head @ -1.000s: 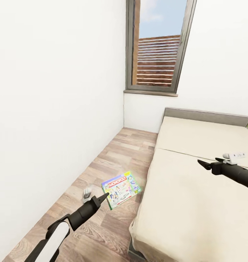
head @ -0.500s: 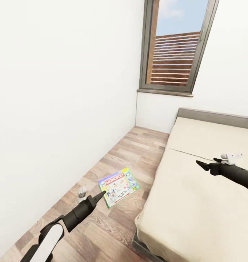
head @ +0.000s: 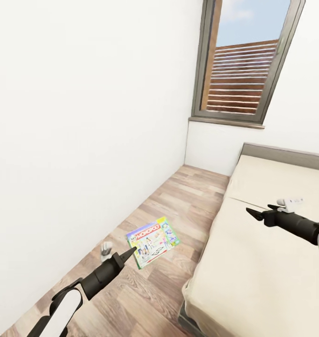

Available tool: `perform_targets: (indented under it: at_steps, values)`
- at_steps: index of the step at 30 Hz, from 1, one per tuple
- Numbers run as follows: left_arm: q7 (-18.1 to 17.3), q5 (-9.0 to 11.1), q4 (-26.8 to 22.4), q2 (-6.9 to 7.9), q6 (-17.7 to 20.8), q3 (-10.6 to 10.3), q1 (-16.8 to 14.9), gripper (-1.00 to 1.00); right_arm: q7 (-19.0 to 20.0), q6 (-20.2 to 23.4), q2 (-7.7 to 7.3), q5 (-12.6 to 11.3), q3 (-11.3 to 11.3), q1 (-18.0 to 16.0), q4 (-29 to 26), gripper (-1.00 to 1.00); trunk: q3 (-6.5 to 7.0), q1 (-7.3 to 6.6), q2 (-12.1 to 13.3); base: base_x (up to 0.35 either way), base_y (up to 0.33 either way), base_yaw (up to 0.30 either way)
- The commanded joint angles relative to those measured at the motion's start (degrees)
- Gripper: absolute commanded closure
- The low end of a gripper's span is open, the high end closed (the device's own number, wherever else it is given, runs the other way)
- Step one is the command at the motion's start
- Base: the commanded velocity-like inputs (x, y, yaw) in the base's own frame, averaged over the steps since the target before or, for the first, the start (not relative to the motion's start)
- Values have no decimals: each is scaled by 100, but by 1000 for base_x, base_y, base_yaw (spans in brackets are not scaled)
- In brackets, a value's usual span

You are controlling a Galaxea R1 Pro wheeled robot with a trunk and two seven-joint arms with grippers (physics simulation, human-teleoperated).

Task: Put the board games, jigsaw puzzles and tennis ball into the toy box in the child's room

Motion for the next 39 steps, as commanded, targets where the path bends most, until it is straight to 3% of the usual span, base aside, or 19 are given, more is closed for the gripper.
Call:
perform_targets:
  at_steps: [1, 4, 7, 22, 39]
  values:
    - [-5, 62, 0, 5, 40, -6, -5, 100, 46, 26, 60, 38, -7, -4, -6, -100, 17, -23, 39, 0, 0, 245]
    - [-43, 94, -124, 19, 50, -15, 0, 100, 42, 34, 183, 38, -4, -4, -6, -100, 86, -89, 159, 0, 0, 213]
    - [-46, 88, -269, 21, 53, -21, 36, 100, 41, 36, 203, 38, -4, -4, -6, -100, 160, -155, 280, 0, 0, 187]
    - [-28, 54, -363, 18, 54, -18, 83, 100, 57, 45, 215, 38, -8, 52, -9, -100, 484, -485, 881, 0, 0, 174]
    - [-28, 50, -312, 19, 47, -8, 91, 100, 59, 37, 210, 38, -5, 58, -11, -100, 789, -858, 1563, 0, 0, 287]
